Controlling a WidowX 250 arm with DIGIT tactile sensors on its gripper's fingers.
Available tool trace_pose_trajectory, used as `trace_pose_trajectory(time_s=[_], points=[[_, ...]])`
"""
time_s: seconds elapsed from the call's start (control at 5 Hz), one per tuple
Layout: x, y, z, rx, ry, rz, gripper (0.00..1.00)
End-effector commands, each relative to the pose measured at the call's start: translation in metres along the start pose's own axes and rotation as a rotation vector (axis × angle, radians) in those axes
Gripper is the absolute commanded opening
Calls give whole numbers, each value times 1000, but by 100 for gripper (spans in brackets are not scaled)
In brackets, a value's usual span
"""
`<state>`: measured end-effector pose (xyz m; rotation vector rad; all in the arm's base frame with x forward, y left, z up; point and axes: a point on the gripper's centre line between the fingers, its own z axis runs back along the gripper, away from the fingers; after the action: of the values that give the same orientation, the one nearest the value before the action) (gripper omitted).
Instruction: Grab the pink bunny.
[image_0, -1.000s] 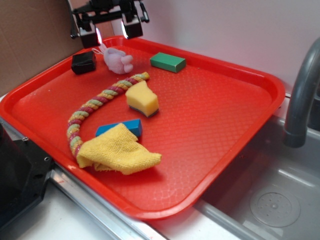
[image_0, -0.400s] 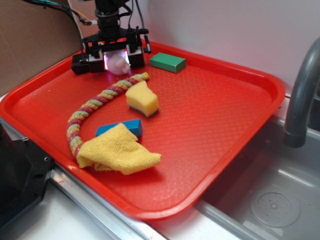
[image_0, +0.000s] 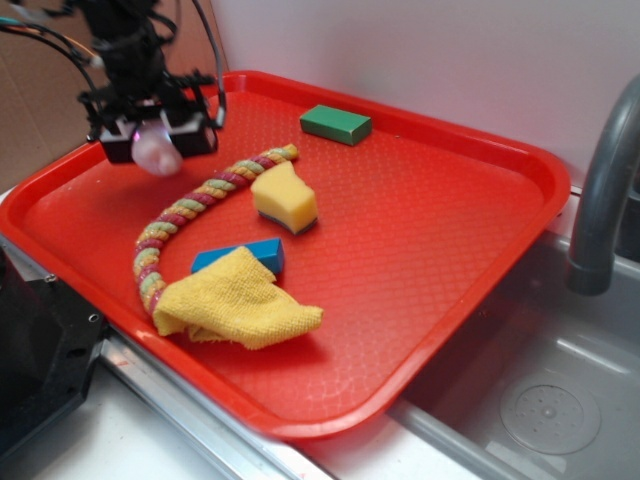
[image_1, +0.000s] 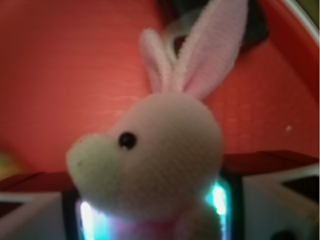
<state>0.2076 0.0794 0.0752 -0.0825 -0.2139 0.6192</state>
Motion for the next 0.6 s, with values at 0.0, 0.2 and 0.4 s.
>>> trace_pose_trajectory(time_s=[0.0, 0.2, 0.4], points=[[-14, -27, 101, -72, 44, -403, 0], [-14, -65, 147, -69, 82, -511, 0], [-9, -93, 180, -47, 115, -558, 0]])
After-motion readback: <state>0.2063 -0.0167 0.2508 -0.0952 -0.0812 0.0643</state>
